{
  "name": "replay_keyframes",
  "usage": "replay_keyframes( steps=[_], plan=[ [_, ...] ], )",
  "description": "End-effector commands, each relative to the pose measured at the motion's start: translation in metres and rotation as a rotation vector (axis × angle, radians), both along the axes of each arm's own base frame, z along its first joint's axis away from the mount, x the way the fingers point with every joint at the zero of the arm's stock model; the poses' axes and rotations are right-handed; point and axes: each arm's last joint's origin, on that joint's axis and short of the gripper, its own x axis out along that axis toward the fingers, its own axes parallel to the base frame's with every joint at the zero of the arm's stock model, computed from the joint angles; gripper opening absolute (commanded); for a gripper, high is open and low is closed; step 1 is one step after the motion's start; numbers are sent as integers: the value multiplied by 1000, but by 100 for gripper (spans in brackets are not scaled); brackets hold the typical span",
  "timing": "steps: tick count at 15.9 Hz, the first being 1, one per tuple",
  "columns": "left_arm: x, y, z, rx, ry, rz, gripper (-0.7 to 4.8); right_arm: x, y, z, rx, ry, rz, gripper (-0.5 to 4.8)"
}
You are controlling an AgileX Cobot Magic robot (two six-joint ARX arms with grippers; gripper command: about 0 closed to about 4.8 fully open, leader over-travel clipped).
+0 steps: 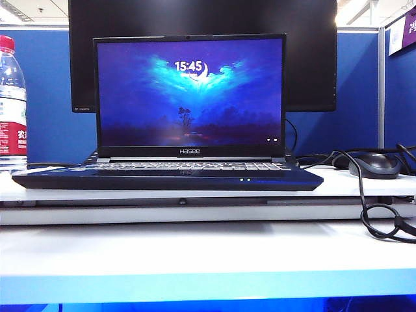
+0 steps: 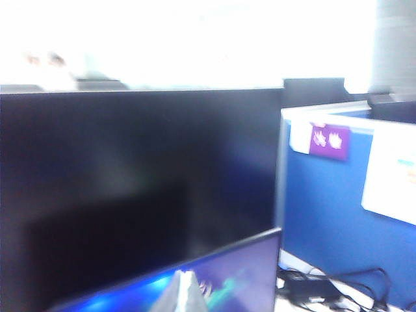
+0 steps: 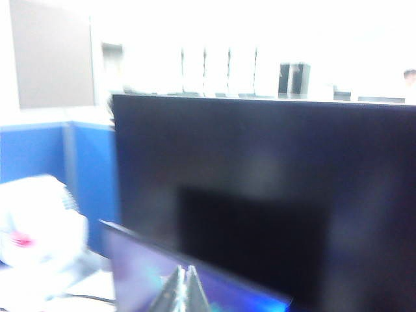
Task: Open the lid of the black laptop.
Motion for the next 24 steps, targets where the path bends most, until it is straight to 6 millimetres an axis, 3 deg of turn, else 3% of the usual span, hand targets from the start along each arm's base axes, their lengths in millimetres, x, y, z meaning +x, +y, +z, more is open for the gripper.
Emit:
replay_keyframes(
  steps=[1, 3, 6, 9, 20, 24],
  plan=[
    [-65, 16, -27, -108, -28, 80, -4, -59, -22, -24, 98, -64, -60, -1],
    [-105, 27, -48, -169, -79, 133, -4, -103, -38, -39, 181, -152, -109, -1],
    [-133, 33, -67, -190, -57, 143, -4, -130, -48, -52, 222, -145, -142, -1],
    [-134, 33, -85, -150, 80, 150, -4, -137, -48, -67, 181, -36, -94, -1],
    [-131, 31, -100, -157, 261, 96, -3, -140, -49, -105, 60, 283, -124, -1],
    [-131, 31, -100, -157, 260, 95, -3, -139, -49, -108, 50, 308, -126, -1]
  ],
)
